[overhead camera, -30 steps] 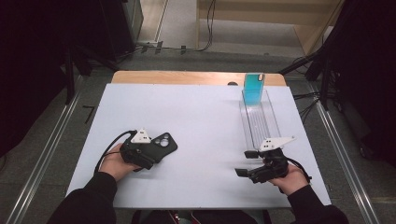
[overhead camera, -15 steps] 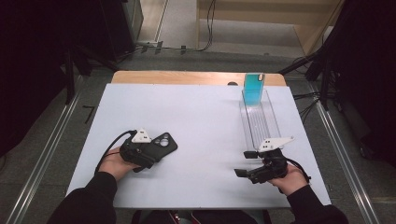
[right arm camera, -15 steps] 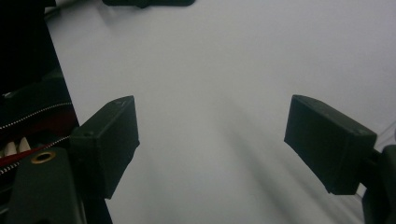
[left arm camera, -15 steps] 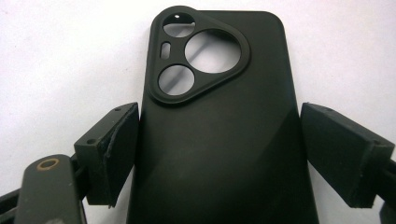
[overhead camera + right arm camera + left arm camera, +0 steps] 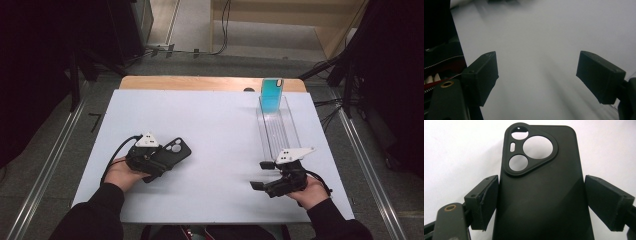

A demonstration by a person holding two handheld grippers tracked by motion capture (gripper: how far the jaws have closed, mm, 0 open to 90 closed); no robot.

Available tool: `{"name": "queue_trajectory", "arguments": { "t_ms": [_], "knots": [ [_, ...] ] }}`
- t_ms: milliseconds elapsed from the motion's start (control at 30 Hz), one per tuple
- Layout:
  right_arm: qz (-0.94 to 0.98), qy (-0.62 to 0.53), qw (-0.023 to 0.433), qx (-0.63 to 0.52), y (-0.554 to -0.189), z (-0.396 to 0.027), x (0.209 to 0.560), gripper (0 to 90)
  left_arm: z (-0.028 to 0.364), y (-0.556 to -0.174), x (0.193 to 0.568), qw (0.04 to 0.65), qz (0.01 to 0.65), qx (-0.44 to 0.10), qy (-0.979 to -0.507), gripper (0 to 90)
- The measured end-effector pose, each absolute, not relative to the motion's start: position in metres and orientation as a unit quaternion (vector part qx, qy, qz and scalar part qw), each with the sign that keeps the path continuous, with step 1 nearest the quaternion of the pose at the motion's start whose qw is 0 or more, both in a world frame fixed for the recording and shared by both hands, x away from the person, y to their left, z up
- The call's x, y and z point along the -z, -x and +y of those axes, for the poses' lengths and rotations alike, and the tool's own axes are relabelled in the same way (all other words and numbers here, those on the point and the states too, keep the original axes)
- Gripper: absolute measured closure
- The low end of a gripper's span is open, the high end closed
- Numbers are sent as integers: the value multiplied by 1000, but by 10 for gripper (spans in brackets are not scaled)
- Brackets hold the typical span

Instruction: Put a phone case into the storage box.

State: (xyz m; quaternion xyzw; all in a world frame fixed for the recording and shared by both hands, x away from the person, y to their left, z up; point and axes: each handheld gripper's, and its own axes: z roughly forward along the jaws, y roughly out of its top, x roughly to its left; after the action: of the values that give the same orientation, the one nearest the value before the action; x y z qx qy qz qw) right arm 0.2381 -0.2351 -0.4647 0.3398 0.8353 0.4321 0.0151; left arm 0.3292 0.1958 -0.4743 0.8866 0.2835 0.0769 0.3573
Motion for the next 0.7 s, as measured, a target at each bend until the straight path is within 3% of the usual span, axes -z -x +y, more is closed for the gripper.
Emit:
{"name": "queue_trajectory", "arguments": {
  "t_ms": [267, 700],
  "knots": [
    [828, -344, 19, -442, -238, -235, 461, 158, 189, -323, 457, 389, 313, -40, -865, 158],
    [808, -367, 27, -460, -239, -233, 451, 157, 177, -313, 446, 405, 347, -49, -845, 156]
  ]
}}
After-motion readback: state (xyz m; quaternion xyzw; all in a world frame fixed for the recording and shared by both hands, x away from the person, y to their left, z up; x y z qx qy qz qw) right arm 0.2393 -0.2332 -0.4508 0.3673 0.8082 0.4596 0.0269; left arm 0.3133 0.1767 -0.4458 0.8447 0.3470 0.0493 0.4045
